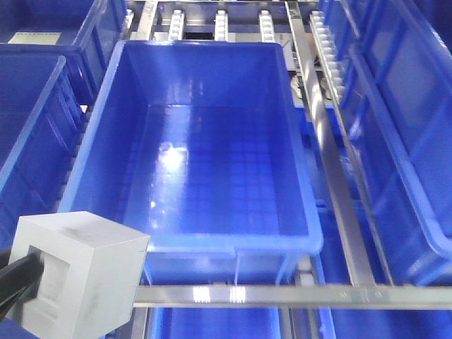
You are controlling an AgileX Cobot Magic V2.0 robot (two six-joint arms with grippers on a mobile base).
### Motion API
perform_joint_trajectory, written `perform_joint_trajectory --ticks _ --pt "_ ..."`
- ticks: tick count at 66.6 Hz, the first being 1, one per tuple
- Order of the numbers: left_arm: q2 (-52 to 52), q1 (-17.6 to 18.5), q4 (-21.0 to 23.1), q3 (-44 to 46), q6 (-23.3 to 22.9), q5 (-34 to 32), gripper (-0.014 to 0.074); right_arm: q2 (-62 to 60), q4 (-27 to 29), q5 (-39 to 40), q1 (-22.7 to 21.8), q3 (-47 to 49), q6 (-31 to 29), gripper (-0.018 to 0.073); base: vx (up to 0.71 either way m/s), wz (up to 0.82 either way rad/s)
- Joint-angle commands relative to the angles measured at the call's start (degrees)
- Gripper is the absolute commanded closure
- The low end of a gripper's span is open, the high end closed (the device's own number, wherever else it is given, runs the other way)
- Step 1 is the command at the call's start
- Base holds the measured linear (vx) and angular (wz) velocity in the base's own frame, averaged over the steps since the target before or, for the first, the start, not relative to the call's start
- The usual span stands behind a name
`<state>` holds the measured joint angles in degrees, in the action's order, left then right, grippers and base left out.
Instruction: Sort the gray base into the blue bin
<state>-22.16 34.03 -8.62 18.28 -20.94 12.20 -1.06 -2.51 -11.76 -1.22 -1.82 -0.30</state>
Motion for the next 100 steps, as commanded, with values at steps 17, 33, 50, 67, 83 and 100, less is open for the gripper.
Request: perform_joint_trajectory --ticks 17,33,50,67,83,100 --pt "-0.14 0.41 0.19 1.75 -0.36 -5.93 0.0603 -0.42 -0.49 4.66 -0.37 -0.29 -0.39 0.0564 0.19 0.05" --pt "-0.14 0.41 0.19 1.75 -0.36 -5.93 0.0603 -0.42 -0.49 4.6 -0.37 -0.29 -0.39 0.0564 0.13 -0.02" --pt "-0.14 0.41 0.19 1.75 -0.36 -5.93 0.0603 -0.42 -0.49 4.65 -0.37 -0.29 -0.39 0.0564 0.04 0.0" --pt "-0.14 0.41 0.19 1.75 -0.36 -5.93 0.0603 -0.42 -0.49 4.65 -0.37 -0.29 -0.39 0.0564 0.0 0.0" --pt "-0.14 0.41 0.19 1.75 -0.36 -5.93 0.0603 -0.42 -0.49 4.52 -0.37 -0.29 -0.39 0.0564 0.0 0.0" --pt "-0.14 0.41 0.19 1.75 -0.36 -5.93 0.0603 -0.42 -0.49 4.52 -0.37 -0.29 -0.39 0.0564 0.0 0.0"
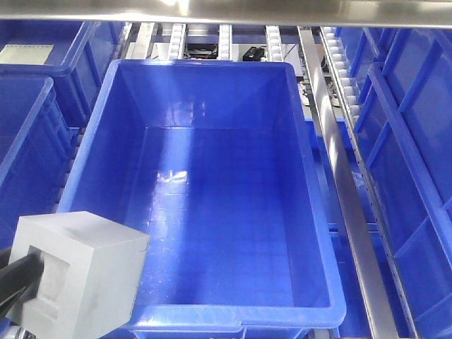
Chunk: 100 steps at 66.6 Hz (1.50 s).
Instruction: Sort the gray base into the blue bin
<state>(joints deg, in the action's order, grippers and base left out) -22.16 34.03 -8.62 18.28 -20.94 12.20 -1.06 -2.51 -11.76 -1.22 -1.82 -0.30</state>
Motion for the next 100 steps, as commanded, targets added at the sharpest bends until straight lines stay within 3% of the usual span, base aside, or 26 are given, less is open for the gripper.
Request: perform_joint_trajectory --ticks 1,23,33,75,90,100 --pt "-0.14 0.41 0.19 1.75 -0.36 -5.93 0.0603 -0.42 -0.49 4.52 -0.37 -0.29 -0.39 0.0564 0.0 0.0" --pt "-0.14 0.41 0.19 1.93 -0.36 -7.5 0.0603 -0.42 -0.49 4.52 -0.37 -0.29 -0.39 0.0564 0.0 0.0" --pt "-3.49 0.41 1.47 3.33 -3.03 -9.21 0.0603 -0.42 -0.49 4.52 -0.37 -0.29 -0.39 0.0564 0.0 0.0" --pt "-52.39 0.22 -1.26 35.99 -1.46 -9.03 0.0594 -0.42 -0.49 4.64 -0.37 -0.29 -0.39 0.0564 0.0 0.0" --pt "-63.46 -2.21 -1.15 43.01 -6.87 -8.39 0.0594 -0.42 -0.49 4.64 -0.37 -0.29 -0.39 0.0564 0.0 0.0" --pt "-68.8 -2.52 -1.02 45.39 -7.1 -8.59 0.0594 -0.42 -0.49 4.64 -0.37 -0.29 -0.39 0.0564 0.0 0.0"
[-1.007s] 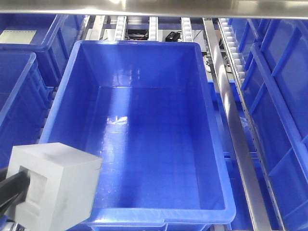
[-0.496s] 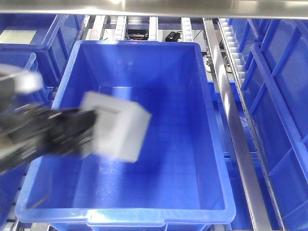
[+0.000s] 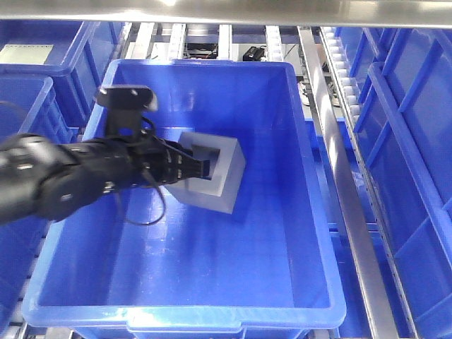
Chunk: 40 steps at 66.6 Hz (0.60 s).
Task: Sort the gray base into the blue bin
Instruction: 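Lower the held block into the blue bin with the left gripper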
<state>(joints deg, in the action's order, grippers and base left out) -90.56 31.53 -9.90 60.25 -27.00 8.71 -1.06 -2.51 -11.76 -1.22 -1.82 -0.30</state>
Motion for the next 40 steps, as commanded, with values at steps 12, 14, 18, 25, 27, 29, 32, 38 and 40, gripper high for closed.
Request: perform_joint_trajectory --ticks 12,14,18,25,27,29,32,38,40 --pt "-3.94 -0.96 1.14 5.21 -0.98 -3.91 0.0587 -0.42 -0.49 4.6 -0.37 -0.29 -0.39 0.0564 0.0 0.0" --pt "-4.38 -1.19 1.08 5.49 -0.98 -3.41 0.0583 -0.42 -0.49 4.46 -0.37 -0.29 -0.39 0.0564 0.0 0.0" --pt "-4.98 -1.35 1.03 5.68 -0.93 -2.8 0.0574 -0.42 -0.49 4.54 -0.37 -0.29 -0.39 0.0564 0.0 0.0" --pt "-5.76 -1.79 1.03 5.68 -0.8 -2.22 0.0547 -0.42 -0.49 4.54 -0.37 -0.29 -0.39 0.0564 0.0 0.0" --pt "-6.02 -1.79 0.87 5.68 -0.8 -2.11 0.0535 -0.42 -0.49 4.54 -0.37 -0.29 -0.39 0.0564 0.0 0.0" --pt "-6.32 -1.79 0.59 5.68 -0.8 -2.17 0.0521 -0.42 -0.49 4.54 -0.37 -0.29 -0.39 0.0564 0.0 0.0" --pt "-6.7 -1.79 0.53 5.68 -0.8 -2.23 0.0501 -0.42 -0.49 4.48 -0.37 -0.29 -0.39 0.0564 0.0 0.0" --pt "-7.3 -1.79 0.53 5.68 -0.8 -2.23 0.0441 -0.42 -0.49 4.48 -0.37 -0.29 -0.39 0.0564 0.0 0.0" --pt "-7.4 -1.79 0.53 5.68 -0.8 -2.23 0.0421 -0.42 -0.49 4.48 -0.37 -0.29 -0.39 0.0564 0.0 0.0"
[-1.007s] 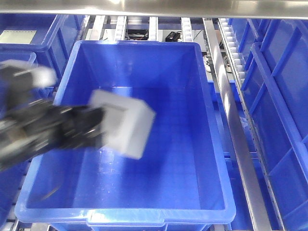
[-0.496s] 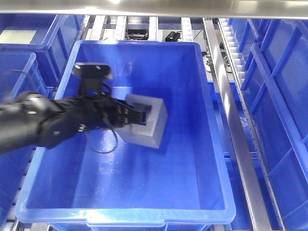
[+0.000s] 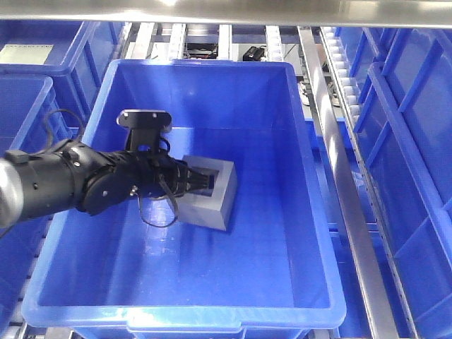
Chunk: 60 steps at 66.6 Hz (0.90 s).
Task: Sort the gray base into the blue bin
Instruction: 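Lower the held block into the blue bin with the left gripper, then open the left gripper and withdraw it from the bin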
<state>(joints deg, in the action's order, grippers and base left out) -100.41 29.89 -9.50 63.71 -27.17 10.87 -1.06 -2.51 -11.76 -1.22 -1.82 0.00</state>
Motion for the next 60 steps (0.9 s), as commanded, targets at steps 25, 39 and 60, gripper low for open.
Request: perform_joint_trajectory --ticks 25,39,60 --pt "4.74 -0.14 0.12 2.22 -0.24 -3.91 0.0211 -0.42 -0.49 4.48 -0.37 -0.29 -0.69 0.0564 0.0 0.0" --pt "11.61 0.09 0.12 1.33 4.89 1.57 0.0222 -0.42 -0.49 4.48 -0.37 -0.29 -0.69 0.0564 0.0 0.0" --pt "32.49 0.09 0.18 -14.93 7.38 0.61 0.0252 -0.42 -0.49 4.62 -0.37 -0.29 -0.69 0.0564 0.0 0.0"
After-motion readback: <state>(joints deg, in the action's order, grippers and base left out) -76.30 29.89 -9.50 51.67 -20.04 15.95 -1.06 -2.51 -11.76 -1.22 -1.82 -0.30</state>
